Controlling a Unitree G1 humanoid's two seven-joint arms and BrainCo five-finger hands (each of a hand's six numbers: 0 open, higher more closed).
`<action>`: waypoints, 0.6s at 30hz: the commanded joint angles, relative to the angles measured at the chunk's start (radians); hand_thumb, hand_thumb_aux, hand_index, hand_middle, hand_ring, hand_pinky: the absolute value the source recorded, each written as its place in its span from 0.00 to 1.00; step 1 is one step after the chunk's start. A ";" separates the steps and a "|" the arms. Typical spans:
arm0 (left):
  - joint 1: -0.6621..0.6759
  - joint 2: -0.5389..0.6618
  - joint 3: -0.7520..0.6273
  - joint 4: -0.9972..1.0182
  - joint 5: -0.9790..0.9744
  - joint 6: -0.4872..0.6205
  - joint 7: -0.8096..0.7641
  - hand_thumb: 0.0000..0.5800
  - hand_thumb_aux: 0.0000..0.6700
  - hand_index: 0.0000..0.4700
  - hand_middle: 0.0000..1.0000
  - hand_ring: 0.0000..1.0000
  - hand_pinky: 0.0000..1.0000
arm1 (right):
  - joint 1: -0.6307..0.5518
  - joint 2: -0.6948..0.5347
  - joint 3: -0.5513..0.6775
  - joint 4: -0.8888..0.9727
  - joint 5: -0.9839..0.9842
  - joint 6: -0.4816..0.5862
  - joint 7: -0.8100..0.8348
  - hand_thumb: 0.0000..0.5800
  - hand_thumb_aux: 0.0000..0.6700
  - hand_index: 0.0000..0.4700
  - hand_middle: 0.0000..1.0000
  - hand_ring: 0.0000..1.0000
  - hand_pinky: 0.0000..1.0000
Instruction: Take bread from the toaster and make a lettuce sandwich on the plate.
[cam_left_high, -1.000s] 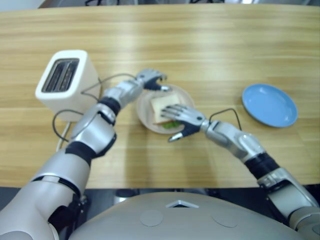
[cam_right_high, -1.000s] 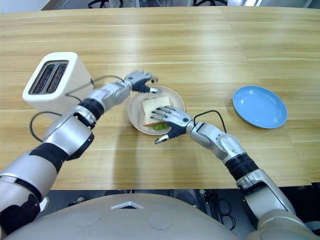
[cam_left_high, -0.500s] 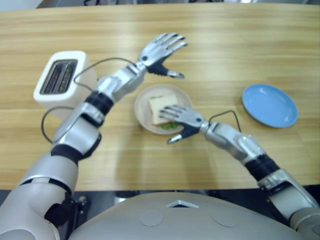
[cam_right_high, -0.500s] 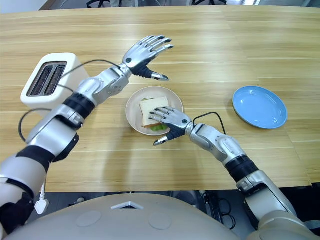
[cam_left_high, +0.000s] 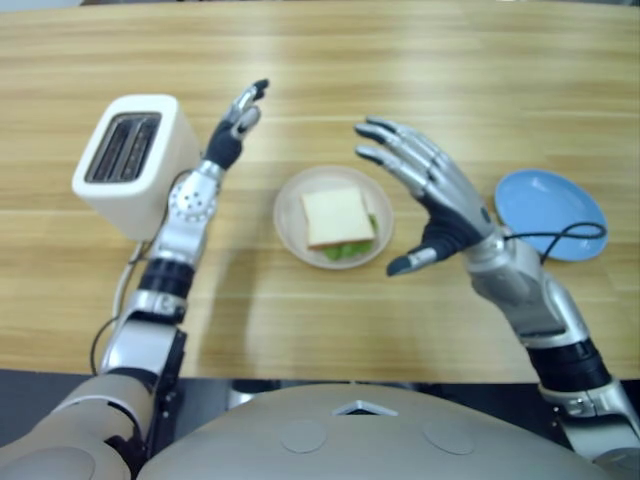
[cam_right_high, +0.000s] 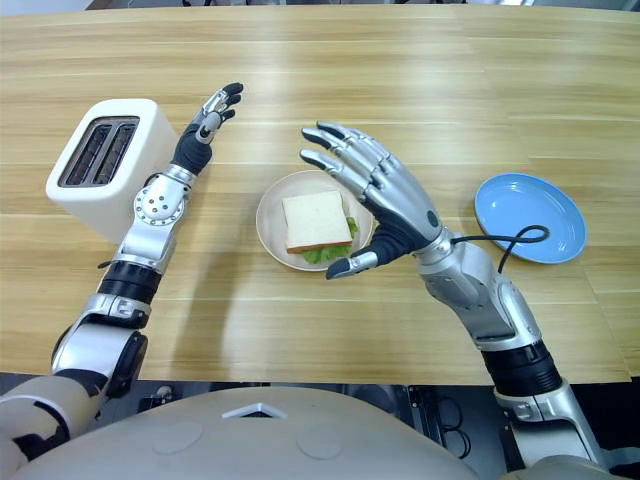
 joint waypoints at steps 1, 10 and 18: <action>0.078 0.068 0.019 -0.186 -0.028 0.049 -0.104 0.00 0.00 0.00 0.00 0.00 0.00 | 0.036 -0.062 -0.004 -0.015 0.070 0.087 0.162 0.00 0.00 0.00 0.00 0.00 0.00; 0.293 0.363 -0.006 -0.513 -0.082 0.244 -0.455 1.00 1.00 0.98 1.00 1.00 1.00 | 0.176 -0.339 -0.138 -0.090 0.388 0.352 0.564 1.00 1.00 0.98 1.00 1.00 1.00; 0.381 0.493 -0.114 -0.466 -0.019 0.281 -0.684 1.00 1.00 0.98 1.00 1.00 1.00 | 0.178 -0.324 -0.010 -0.149 0.472 0.485 0.754 1.00 1.00 0.98 1.00 1.00 1.00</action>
